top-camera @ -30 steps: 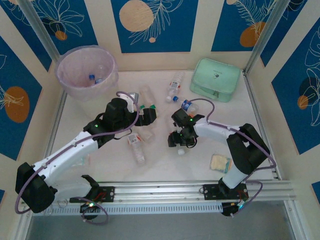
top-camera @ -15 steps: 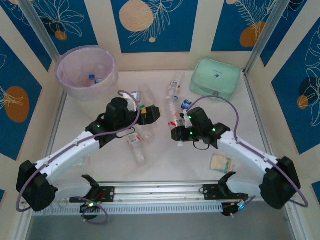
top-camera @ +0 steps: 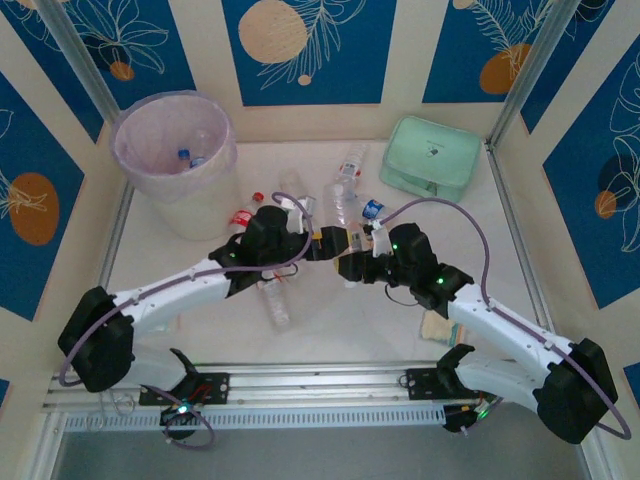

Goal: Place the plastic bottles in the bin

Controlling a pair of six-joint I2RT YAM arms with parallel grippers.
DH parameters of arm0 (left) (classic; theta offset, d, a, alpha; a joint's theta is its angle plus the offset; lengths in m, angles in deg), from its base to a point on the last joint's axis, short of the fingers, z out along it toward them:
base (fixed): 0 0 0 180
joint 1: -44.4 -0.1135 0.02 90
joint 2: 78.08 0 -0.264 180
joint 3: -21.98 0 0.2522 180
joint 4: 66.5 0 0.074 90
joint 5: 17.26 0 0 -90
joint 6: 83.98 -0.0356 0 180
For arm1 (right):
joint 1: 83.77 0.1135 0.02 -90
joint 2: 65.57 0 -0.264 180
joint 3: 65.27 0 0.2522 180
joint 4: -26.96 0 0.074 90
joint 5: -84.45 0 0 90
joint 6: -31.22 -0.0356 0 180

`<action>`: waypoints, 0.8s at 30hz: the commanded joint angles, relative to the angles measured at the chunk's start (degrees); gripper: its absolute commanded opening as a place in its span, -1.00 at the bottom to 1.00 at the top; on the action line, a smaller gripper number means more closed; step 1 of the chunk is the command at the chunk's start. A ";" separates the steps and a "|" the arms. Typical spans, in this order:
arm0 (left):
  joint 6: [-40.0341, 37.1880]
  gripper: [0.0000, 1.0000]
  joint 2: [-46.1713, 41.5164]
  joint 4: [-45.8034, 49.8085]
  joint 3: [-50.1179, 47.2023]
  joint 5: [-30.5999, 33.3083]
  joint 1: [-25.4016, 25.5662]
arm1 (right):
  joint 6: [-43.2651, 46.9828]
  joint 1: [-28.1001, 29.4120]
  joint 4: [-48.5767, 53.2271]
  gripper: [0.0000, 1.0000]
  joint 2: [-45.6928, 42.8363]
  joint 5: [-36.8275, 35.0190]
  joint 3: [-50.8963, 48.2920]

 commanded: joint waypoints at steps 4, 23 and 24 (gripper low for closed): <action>0.63 0.75 1.55 -4.23 1.75 1.66 0.59 | -0.66 1.17 -2.64 -0.21 -0.90 1.64 -0.90; -7.18 -0.05 1.15 6.92 8.49 4.74 -0.91 | 1.97 -1.71 5.16 0.81 -2.45 0.01 -0.65; -8.25 -0.07 0.71 8.80 9.79 4.72 -1.74 | 2.03 -2.48 6.20 0.87 -3.49 -0.20 -0.72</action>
